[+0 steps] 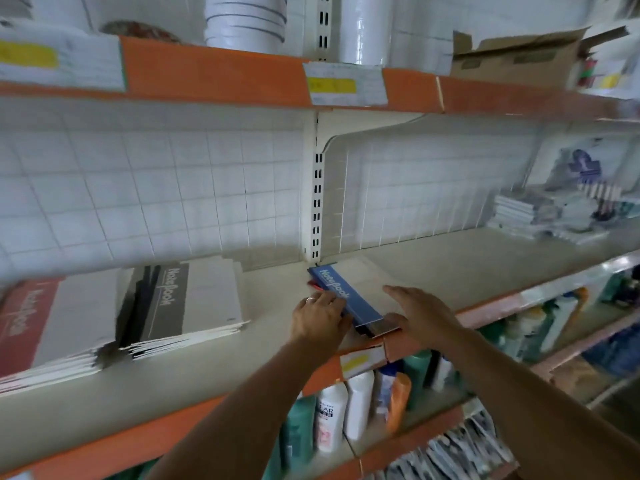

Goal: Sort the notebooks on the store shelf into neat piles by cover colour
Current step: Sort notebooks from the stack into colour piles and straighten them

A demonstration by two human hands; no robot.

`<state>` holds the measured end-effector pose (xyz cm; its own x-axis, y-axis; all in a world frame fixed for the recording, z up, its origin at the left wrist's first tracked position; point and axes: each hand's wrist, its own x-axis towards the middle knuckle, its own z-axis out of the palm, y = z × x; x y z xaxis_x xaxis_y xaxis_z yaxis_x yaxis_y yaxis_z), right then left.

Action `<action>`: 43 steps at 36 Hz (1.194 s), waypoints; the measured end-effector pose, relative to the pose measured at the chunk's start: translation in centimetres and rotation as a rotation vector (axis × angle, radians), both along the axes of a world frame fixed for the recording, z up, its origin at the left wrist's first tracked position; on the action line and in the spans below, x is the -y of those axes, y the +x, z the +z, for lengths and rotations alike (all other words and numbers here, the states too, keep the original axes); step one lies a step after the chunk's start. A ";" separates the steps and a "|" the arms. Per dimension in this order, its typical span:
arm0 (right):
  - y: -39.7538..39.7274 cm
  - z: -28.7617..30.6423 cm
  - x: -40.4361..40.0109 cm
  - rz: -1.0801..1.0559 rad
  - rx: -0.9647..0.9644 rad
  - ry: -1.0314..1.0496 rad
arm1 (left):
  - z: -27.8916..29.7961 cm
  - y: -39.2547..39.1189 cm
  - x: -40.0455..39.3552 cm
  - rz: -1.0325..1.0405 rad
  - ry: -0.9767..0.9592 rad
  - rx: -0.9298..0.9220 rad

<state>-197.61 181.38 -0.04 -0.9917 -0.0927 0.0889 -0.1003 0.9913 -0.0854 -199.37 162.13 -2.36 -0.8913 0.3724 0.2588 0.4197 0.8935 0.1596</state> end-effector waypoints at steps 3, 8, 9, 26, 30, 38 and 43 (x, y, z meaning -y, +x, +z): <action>-1.7 0.2 -0.8 0.098 0.046 0.002 | -0.2 -0.4 -1.8 0.060 0.019 0.003; -4.1 0.3 -2.0 0.252 0.184 -0.005 | -0.4 -0.6 -3.9 0.187 0.038 -0.008; -4.6 0.2 -2.2 0.265 0.211 -0.015 | -0.4 -0.5 -4.2 0.200 0.044 -0.022; -6.6 -2.5 -3.0 0.432 -0.107 0.256 | -1.9 1.6 -6.0 0.279 0.095 -0.456; -7.3 -2.2 -3.1 0.410 -0.096 0.248 | -2.3 1.1 -6.9 0.161 0.075 -0.299; -7.7 0.3 -4.3 0.371 -0.152 0.048 | -2.6 -0.4 -9.2 0.156 -0.144 0.140; -7.4 0.8 -5.3 0.322 -0.150 0.066 | -2.2 -0.5 -9.6 0.156 -0.258 0.130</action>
<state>-204.98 186.72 0.79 -0.8871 -0.4089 0.2143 -0.4151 0.9096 0.0173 -199.90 171.72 -4.61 -0.9622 0.2669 0.0542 0.2651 0.9635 -0.0368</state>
